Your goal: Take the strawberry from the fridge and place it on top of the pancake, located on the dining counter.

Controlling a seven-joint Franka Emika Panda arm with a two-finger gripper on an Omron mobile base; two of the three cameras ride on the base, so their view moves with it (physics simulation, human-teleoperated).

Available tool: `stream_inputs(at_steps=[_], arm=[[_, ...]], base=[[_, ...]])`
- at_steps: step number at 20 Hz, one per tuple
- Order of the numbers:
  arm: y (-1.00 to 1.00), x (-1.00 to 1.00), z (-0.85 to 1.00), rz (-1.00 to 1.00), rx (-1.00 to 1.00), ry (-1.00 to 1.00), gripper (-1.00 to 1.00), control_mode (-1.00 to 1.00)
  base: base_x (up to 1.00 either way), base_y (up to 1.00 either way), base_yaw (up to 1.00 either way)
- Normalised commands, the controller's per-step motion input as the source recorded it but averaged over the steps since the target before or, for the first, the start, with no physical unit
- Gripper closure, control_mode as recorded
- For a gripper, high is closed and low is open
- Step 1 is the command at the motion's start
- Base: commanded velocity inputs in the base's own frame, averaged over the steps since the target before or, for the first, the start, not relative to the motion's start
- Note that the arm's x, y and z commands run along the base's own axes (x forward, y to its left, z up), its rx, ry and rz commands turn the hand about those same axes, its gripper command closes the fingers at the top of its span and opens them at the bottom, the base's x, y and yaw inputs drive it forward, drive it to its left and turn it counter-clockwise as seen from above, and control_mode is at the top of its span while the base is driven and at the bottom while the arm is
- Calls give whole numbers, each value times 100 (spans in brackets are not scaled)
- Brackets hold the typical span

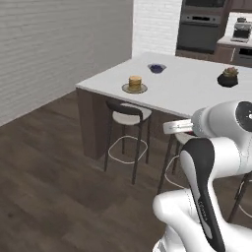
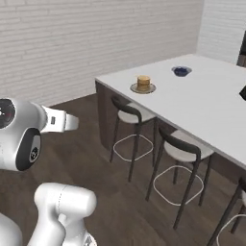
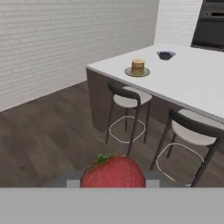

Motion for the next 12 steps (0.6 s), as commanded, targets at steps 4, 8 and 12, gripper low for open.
stream_inputs(at_steps=[4,8,12], arm=[[0,0,0,0,0,0,100,100],[0,0,0,0,0,0,100,100],[0,0,0,0,0,0,100,100]], base=[[100,98,-51],[100,100,-51],[100,100,-49]])
